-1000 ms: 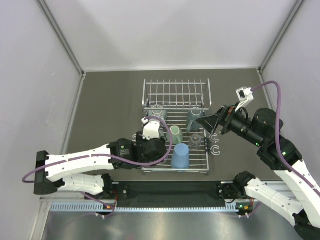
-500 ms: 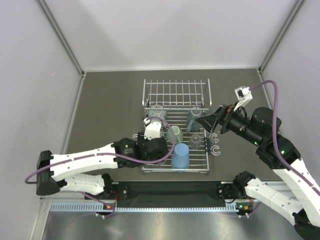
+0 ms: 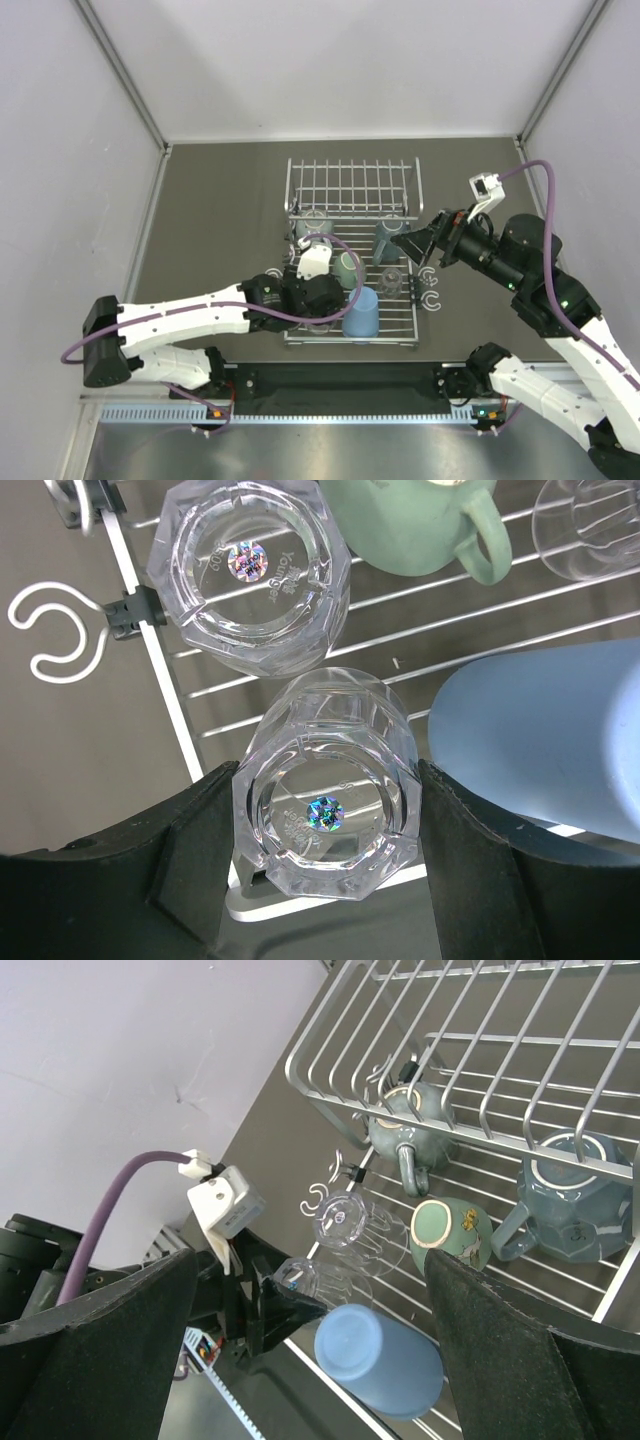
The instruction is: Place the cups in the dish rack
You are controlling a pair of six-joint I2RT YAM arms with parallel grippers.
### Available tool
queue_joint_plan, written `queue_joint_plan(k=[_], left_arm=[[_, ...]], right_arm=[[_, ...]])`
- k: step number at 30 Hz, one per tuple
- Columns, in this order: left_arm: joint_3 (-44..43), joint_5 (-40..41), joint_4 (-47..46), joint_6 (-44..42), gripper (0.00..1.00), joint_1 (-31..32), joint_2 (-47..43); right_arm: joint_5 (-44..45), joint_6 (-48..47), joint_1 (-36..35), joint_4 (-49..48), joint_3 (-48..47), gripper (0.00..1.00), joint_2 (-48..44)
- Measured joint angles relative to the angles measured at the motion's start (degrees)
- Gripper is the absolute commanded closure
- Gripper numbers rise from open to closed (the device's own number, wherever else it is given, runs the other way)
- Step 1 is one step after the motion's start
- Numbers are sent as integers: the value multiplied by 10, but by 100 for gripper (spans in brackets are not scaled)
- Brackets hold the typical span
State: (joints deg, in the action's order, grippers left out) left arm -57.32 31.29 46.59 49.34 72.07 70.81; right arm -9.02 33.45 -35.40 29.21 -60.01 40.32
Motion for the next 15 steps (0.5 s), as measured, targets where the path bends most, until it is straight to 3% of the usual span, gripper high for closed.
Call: queue_joint_plan(k=[8, 12, 15], left_arm=[[0, -10, -1, -2, 100, -6, 15], [0, -12, -3, -5, 95, -8, 19], [0, -14, -4, -8, 85, -8, 19]], right_arm=[[0, 0, 0, 0, 0, 5, 0], [0, 0, 0, 0, 0, 5, 0], [0, 0, 0, 0, 0, 5, 0]])
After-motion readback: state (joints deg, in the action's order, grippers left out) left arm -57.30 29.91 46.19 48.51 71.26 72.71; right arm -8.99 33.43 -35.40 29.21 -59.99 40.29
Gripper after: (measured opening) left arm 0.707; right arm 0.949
